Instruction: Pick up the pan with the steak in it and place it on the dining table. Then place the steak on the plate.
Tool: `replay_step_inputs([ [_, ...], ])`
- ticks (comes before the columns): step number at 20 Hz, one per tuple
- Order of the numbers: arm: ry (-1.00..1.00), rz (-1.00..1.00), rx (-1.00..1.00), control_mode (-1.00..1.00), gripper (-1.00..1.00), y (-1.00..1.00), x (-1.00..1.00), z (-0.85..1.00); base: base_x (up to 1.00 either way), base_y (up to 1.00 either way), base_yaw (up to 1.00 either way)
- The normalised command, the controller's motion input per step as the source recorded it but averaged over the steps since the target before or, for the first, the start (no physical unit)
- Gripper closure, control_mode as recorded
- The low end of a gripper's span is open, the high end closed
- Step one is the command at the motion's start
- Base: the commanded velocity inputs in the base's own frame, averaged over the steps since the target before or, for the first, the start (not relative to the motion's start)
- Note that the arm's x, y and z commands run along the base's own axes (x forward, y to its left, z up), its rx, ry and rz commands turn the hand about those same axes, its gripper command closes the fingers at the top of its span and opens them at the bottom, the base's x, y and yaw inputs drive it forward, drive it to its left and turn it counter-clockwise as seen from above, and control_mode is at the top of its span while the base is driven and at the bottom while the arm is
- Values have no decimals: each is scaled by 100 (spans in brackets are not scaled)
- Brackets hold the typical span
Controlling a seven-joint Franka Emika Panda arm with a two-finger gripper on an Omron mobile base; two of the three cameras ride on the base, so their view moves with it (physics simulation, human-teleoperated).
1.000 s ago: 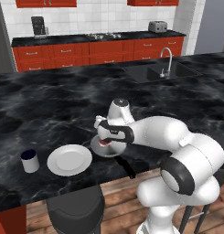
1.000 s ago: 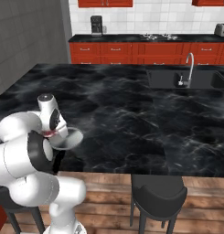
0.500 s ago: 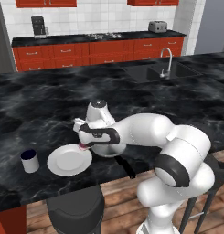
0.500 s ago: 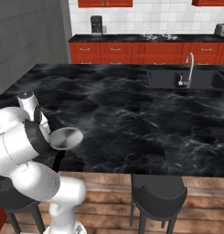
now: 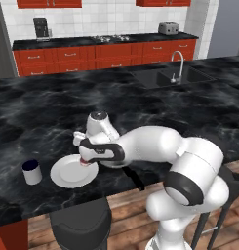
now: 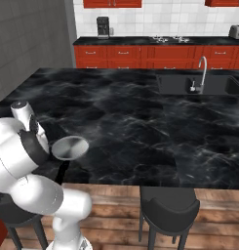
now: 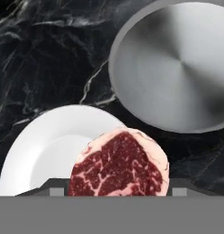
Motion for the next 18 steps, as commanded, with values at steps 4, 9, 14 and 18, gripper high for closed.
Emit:
replay_step_inputs([
  [4, 0, 0, -11, -100, 100, 39, 4, -26, 0, 0, 0],
  [9, 0, 0, -13, -100, 100, 54, 0, -17, 0, 0, 0],
  [14, 0, 0, -4, -100, 100, 22, 1, -3, 0, 0, 0],
  [18, 0, 0, 0, -100, 100, 0, 0, -11, 0, 0, 0],
])
